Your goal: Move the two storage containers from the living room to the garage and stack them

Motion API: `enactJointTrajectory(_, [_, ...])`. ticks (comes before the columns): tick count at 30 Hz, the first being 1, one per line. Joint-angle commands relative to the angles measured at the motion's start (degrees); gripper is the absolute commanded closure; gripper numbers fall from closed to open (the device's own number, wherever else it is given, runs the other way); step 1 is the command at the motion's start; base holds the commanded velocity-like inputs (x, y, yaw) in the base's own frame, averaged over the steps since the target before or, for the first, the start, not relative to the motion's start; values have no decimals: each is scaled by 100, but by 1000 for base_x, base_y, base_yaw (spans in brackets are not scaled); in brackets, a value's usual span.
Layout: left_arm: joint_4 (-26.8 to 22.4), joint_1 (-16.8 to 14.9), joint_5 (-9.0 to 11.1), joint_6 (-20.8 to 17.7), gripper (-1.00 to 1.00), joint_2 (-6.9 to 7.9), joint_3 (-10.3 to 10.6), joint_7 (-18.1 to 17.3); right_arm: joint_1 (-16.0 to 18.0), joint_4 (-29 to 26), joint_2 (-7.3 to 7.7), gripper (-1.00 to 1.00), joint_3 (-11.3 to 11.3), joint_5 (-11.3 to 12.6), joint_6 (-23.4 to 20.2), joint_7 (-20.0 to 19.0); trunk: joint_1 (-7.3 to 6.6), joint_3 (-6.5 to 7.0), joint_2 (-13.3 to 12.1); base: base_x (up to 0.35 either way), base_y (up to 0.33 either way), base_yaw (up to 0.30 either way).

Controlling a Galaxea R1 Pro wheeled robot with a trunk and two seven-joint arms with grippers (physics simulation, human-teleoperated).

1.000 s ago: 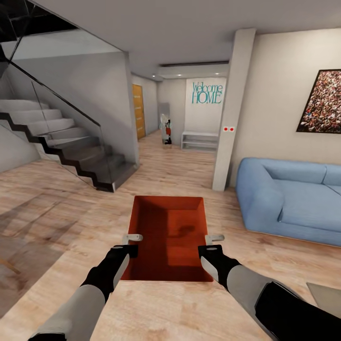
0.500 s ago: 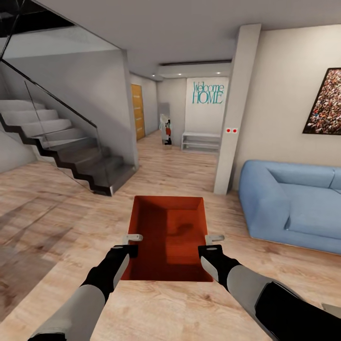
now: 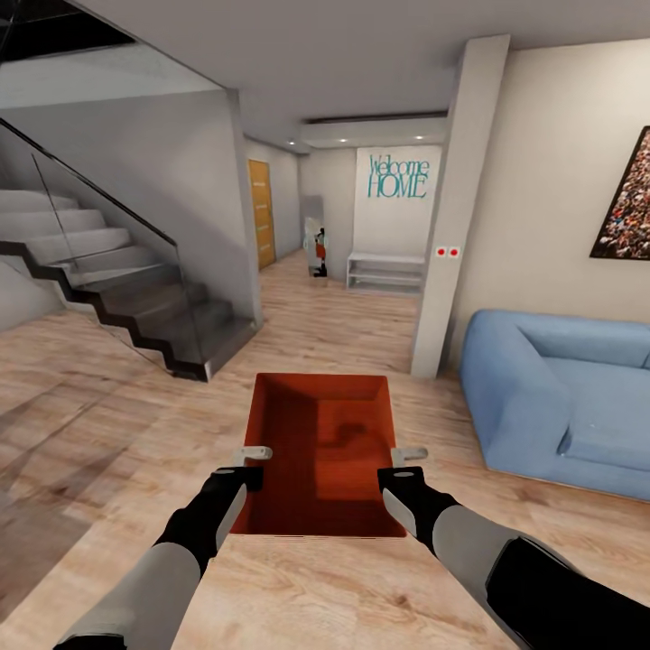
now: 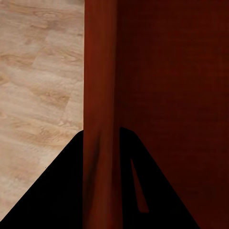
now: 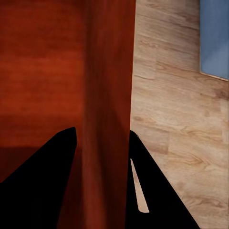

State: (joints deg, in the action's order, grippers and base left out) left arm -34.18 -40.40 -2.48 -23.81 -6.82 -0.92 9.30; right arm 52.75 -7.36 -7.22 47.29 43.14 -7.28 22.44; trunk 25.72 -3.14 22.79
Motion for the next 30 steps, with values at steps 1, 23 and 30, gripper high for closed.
enactJointTrajectory(1, [8, -3, -7, -36, 100, -85, -31, 2, 7, -143, -17, 100, 289, -131, 332, 15, 7, -13, 13, 322, 0, 0])
enactJointTrajectory(23, [11, -3, -7, -36, 100, -87, -31, 2, 7, -144, -16, 100, 289, -131, 333, 15, 7, -13, 13, 322, 0, 0])
enactJointTrajectory(30, [14, -3, -7, -36, 100, -87, -31, 2, 7, -146, -16, 100, 289, -131, 333, 15, 7, -13, 13, 322, 0, 0])
